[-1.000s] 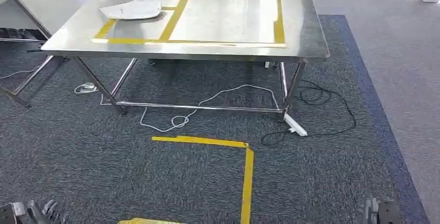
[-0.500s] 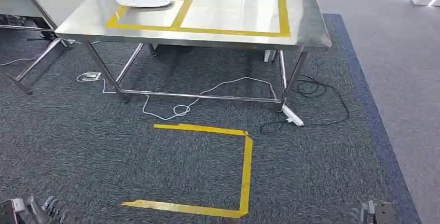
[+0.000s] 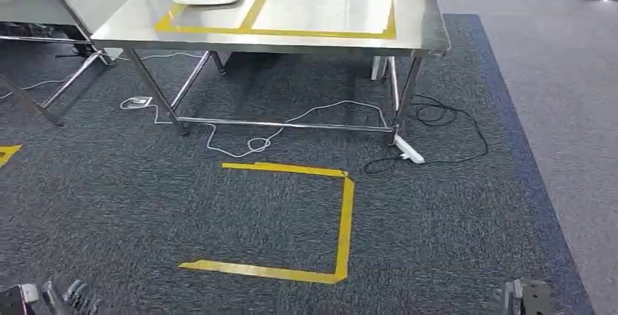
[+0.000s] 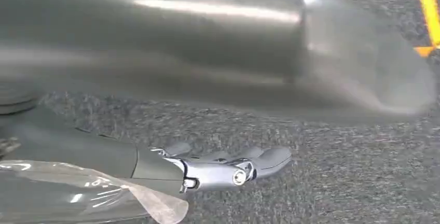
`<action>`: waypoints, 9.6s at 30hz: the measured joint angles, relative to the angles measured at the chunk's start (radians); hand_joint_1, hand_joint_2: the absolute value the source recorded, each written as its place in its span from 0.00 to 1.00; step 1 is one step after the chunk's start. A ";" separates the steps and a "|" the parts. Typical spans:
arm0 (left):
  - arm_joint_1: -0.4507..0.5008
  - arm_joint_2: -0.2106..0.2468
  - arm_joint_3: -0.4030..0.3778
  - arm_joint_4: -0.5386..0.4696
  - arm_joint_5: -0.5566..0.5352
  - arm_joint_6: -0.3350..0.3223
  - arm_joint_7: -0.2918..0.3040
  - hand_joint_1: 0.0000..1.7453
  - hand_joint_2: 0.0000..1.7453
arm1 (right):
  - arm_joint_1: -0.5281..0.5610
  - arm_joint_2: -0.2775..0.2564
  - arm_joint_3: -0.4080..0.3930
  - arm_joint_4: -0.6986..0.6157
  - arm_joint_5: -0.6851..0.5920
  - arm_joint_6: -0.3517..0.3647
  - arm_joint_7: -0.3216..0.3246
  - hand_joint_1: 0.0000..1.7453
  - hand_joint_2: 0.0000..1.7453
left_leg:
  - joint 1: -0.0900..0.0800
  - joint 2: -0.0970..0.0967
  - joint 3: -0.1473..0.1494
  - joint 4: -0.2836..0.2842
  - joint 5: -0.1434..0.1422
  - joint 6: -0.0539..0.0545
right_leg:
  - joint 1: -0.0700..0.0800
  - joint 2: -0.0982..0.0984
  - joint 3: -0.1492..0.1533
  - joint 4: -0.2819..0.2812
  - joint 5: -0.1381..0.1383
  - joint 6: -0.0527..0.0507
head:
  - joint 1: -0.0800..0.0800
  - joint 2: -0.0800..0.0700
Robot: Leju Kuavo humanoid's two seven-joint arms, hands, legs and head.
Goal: Take the parts from the cabinet and place them on the table.
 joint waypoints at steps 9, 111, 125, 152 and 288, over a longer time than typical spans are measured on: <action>-0.007 -0.005 0.018 0.092 -0.038 -0.053 -0.069 0.00 0.00 | -0.070 0.000 0.054 0.214 0.023 0.037 -0.164 0.00 0.00 | 0.003 0.004 0.208 -0.336 0.047 0.042 | 0.000 -0.018 -0.090 0.051 0.049 0.049 | 0.001 0.000; 0.027 -0.061 0.091 0.088 -0.219 -0.068 -0.050 0.00 0.00 | 0.030 -0.022 0.060 0.075 0.010 -0.046 -0.049 0.00 0.00 | -0.020 -0.073 0.081 -0.312 0.146 0.059 | -0.005 0.076 0.040 0.079 -0.061 0.038 | 0.002 0.000; 0.034 -0.061 0.095 0.087 -0.230 -0.067 -0.051 0.00 0.00 | 0.040 -0.029 0.072 0.054 -0.017 -0.064 -0.047 0.00 0.00 | 0.001 0.007 0.078 -0.140 0.058 0.003 | 0.003 -0.068 0.033 0.016 -0.046 0.007 | -0.006 0.000; 0.022 -0.064 0.100 0.087 -0.239 -0.060 -0.052 0.00 0.00 | 0.035 -0.043 0.095 0.039 -0.032 -0.079 -0.050 0.00 0.00 | -0.007 -0.011 -0.034 0.018 -0.042 0.016 | -0.015 -0.006 0.000 0.040 -0.045 0.027 | -0.010 0.000; 0.045 -0.112 0.268 0.070 -0.262 -0.151 -0.040 0.00 0.00 | -0.140 -0.077 0.202 0.203 0.005 -0.035 -0.128 0.00 0.00 | 0.006 -0.070 0.213 -0.419 0.119 0.074 | -0.017 0.031 -0.109 0.192 -0.110 0.052 | 0.000 0.000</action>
